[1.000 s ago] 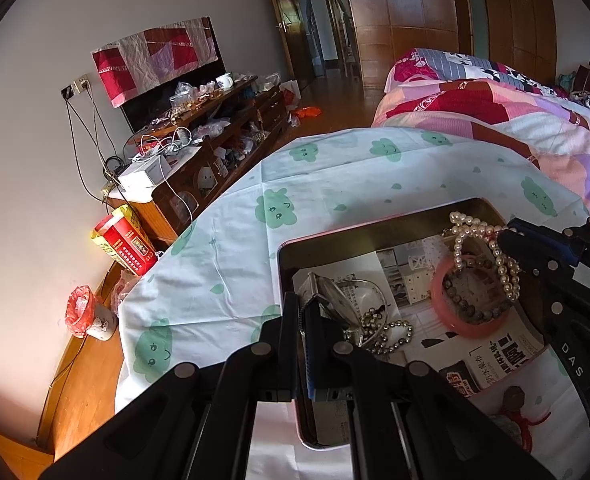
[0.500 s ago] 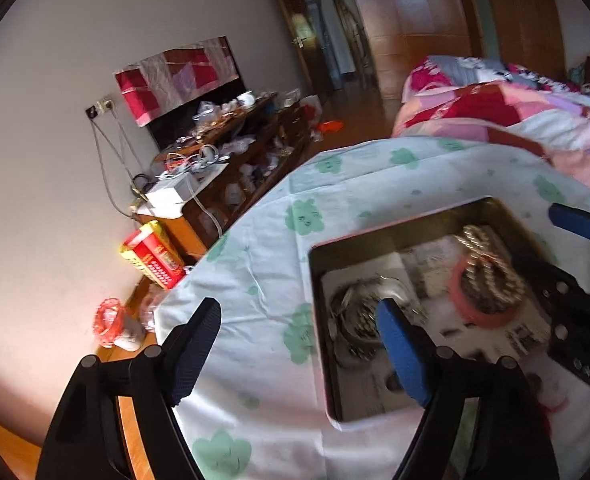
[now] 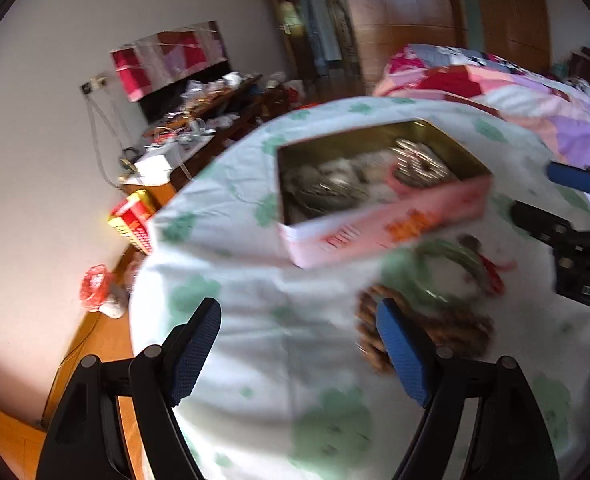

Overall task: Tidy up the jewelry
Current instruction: 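Grasp the brown wooden bead bracelet with the left gripper and lift it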

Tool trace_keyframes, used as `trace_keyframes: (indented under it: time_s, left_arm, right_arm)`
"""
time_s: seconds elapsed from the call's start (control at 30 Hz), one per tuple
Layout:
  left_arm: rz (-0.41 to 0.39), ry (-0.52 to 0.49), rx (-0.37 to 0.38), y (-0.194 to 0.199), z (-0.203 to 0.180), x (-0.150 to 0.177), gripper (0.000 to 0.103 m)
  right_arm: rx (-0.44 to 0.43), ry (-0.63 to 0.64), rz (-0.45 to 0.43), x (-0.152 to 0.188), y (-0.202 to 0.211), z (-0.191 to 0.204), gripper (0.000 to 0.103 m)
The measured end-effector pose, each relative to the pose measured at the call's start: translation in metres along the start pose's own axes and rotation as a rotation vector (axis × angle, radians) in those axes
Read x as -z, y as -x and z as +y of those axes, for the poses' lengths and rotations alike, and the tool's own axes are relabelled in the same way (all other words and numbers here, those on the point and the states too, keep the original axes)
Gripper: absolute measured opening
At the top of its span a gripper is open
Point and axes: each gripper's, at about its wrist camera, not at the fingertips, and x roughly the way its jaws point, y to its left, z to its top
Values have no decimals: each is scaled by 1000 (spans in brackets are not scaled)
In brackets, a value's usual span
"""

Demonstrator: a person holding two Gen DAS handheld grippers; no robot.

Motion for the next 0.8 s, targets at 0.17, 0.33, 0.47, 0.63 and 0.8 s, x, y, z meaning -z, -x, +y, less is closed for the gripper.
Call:
trace_keyframes:
  time_s: [0.17,0.33,0.47,0.63,0.8]
  left_arm:
    - [36,-27,6,-13,-15,8,80]
    - [58,12,-15,-30,-4,13,80]
    - [61,35,-55,-34,8,12,80]
    - [51,92,-24,-28,21,13,80]
    - [26,78,18,-27,13,6,74]
  right_arm:
    - [5,26,-6,5,-1,8,77]
    - [0,18,-4,11,-3,8,77]
    - [7,28,3,14,-5,11,77]
    - [9,37,0,17,-3,15,77]
    - [2,36,-7,18,-2,16,77]
